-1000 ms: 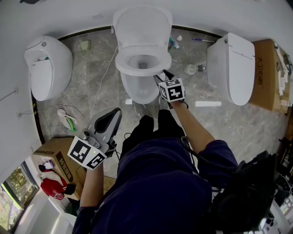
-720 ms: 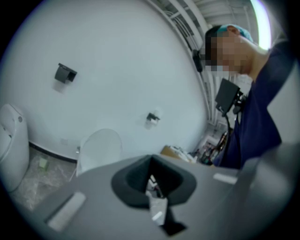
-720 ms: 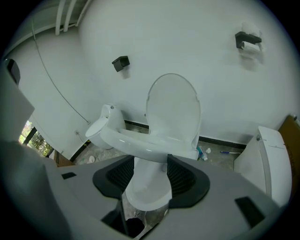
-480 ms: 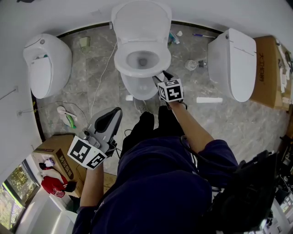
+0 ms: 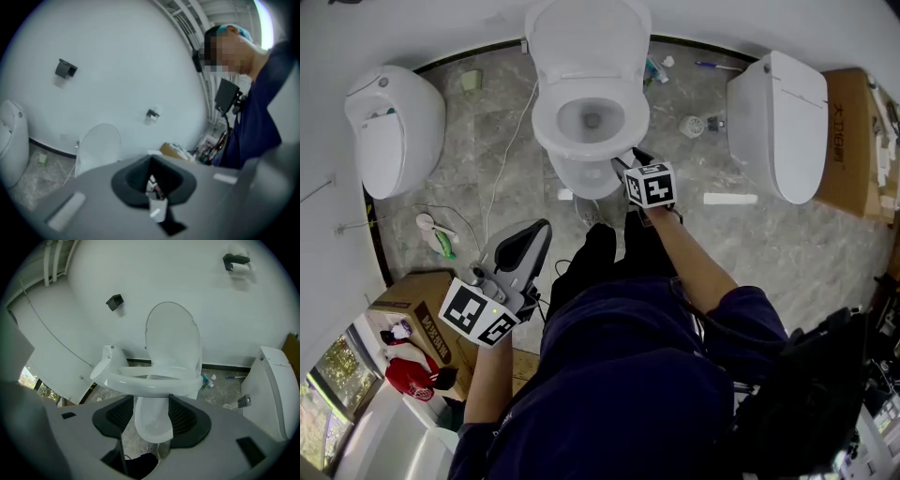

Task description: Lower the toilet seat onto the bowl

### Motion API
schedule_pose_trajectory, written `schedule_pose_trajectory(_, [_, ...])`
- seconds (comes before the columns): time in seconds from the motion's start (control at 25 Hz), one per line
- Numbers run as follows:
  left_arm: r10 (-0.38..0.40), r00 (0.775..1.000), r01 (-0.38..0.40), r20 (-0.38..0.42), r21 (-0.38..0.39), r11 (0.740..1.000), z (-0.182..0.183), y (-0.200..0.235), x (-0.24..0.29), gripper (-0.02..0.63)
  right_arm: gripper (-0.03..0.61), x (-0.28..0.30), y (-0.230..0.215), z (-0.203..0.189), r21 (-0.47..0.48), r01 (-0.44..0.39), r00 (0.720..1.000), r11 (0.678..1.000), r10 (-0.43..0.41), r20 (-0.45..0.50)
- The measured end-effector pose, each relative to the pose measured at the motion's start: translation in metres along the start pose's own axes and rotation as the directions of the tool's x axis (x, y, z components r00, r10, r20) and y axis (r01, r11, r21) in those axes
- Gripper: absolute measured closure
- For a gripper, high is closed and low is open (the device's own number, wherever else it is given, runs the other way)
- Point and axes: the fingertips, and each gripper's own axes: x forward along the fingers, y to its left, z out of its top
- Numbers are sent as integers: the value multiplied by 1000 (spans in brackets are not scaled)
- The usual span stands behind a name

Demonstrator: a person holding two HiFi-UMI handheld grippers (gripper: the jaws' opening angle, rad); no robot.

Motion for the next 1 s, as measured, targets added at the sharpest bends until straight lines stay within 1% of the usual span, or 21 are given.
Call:
schedule_pose_trajectory(0.12, [3, 1000, -3, -4, -5, 1000, -2, 2, -1, 611, 362, 3, 0, -7, 52, -36, 999, 998, 36, -12])
schedule_pose_trajectory(0.2, [4, 1000, -4, -6, -8, 1000, -4, 3, 0, 611, 362, 7, 1, -14, 93, -74, 997, 993, 76, -19])
schedule_pose_trajectory(0.32, [3, 1000, -4, -10, -12, 1000, -6, 5, 1, 611, 362, 12, 9, -21, 138, -163, 986, 977, 167, -16])
schedule_pose_trajectory(0.44, [4, 1000, -4, -14, -17, 1000, -7, 7, 1, 611, 356, 12, 20, -24, 171, -249, 967, 953, 253, -4])
schedule_pose_trajectory(0.52, [2, 1000, -2, -15, -21, 1000, -8, 9, 3, 611, 348, 12, 29, -22, 204, -319, 947, 926, 321, 20])
schedule_pose_trajectory(0.56, [1, 1000, -2, -16, -23, 1000, -8, 10, 4, 611, 343, 11, 34, -20, 228, -359, 932, 905, 360, 41])
schedule_pose_trajectory(0.64, [0, 1000, -1, -16, -26, 1000, -8, 12, 6, 611, 333, 10, 41, -15, 293, -431, 901, 853, 424, 90])
schedule_pose_trajectory(0.72, [-1, 1000, 0, -17, -29, 1000, -9, 12, 6, 611, 324, 8, 40, -12, 379, -463, 884, 801, 448, 134])
schedule_pose_trajectory(0.8, [-2, 1000, 2, -18, -31, 1000, -9, 12, 7, 611, 324, 8, 34, -10, 466, -464, 882, 753, 443, 162])
schedule_pose_trajectory(0.84, [-3, 1000, 2, -19, -33, 999, -9, 12, 8, 611, 324, 8, 32, -9, 496, -458, 884, 738, 437, 167])
schedule_pose_trajectory(0.92, [-2, 1000, 2, -22, -37, 999, -9, 14, 10, 611, 324, 11, 28, -9, 527, -441, 892, 727, 421, 165])
schedule_pose_trajectory(1.0, [-1, 1000, 0, -25, -43, 999, -10, 17, 11, 611, 324, 15, 26, -10, 549, -435, 893, 714, 419, 163])
